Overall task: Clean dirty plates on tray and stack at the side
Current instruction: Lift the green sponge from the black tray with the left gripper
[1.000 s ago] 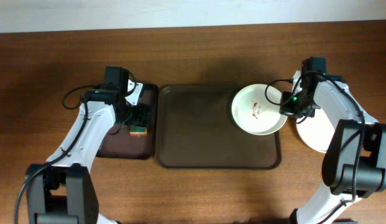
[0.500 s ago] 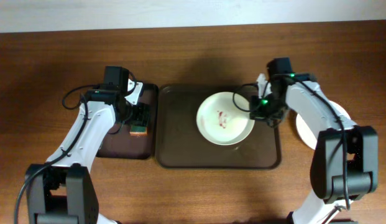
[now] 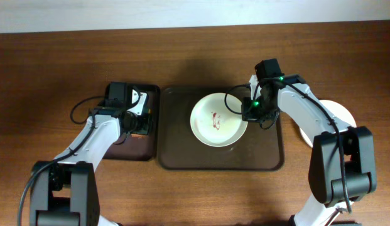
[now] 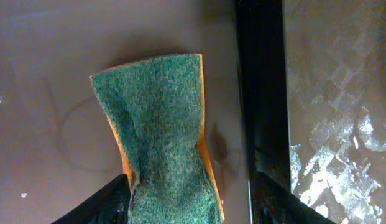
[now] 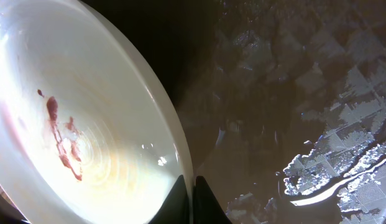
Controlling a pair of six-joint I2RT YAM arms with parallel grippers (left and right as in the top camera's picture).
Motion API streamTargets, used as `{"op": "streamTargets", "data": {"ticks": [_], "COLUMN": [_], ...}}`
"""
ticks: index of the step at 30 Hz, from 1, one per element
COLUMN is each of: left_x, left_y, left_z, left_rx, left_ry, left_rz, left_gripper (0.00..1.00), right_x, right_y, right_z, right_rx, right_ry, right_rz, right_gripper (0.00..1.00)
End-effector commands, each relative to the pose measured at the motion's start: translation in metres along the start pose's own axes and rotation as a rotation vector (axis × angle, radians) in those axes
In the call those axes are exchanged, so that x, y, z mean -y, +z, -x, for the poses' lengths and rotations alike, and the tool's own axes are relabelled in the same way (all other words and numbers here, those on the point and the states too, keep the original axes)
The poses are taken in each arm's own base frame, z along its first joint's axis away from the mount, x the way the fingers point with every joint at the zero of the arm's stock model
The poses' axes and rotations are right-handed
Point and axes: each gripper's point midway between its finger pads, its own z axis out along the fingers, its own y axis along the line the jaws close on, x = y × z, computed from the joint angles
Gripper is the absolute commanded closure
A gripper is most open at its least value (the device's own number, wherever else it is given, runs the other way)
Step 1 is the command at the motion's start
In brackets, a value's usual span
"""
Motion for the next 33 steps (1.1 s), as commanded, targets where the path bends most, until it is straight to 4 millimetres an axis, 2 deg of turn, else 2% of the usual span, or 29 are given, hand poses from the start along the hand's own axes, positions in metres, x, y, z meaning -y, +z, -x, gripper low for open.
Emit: {"op": "streamTargets", "data": {"ticks": [1,9,12,13,15,18,21,23,29,33], "left_x": [0.003,0.002,0.001,0.0,0.0,-0.002,-0.002,-0.001,0.005,0.006], "left_y": [-0.001,0.004,0.014,0.019,0.026,0.026,0.025,0.018,-0.046,-0.057], "left_z": [0.003,0.004,-0.002,-0.006,-0.01,-0.007,-0.003,0.003,0.037,0.041], "left_rx": [0.02,0.02,-0.009,-0.026,-0.047,-0.034,-0.021,-0.003,0.182,0.211], "left_ry": [-0.001,-0.003,-0.007,-0.009,-0.012,-0.013,-0.011,-0.009,0.016,0.019], "left_rz": [-0.015,-0.012,-0.013,-0.014,-0.016,-0.014,-0.013,-0.012,-0.001,0.001], "left_gripper": [0.39,0.41,0.44,0.48,0.62,0.97,1.0,1.0,1.0,1.0], "right_x": [-0.002,-0.002,-0.002,-0.002,-0.002,-0.002,-0.002,-0.001,0.001,0.006], "right_y": [0.002,0.002,0.002,0.002,0.002,0.002,0.002,0.002,0.009,0.028], "right_z": [-0.003,-0.003,-0.003,-0.003,-0.003,-0.003,-0.003,-0.003,-0.003,-0.008], "right_rx": [-0.005,-0.005,-0.005,-0.006,-0.006,-0.006,-0.008,-0.008,-0.006,-0.029], "right_ry": [-0.007,-0.007,-0.007,-0.007,-0.007,-0.007,-0.007,-0.007,-0.007,-0.002], "right_rz": [-0.005,-0.005,-0.005,-0.005,-0.005,-0.005,-0.006,-0.01,-0.009,-0.006], "right_gripper": [0.96,0.96,0.96,0.96,0.96,0.96,0.96,0.96,0.96,0.96]}}
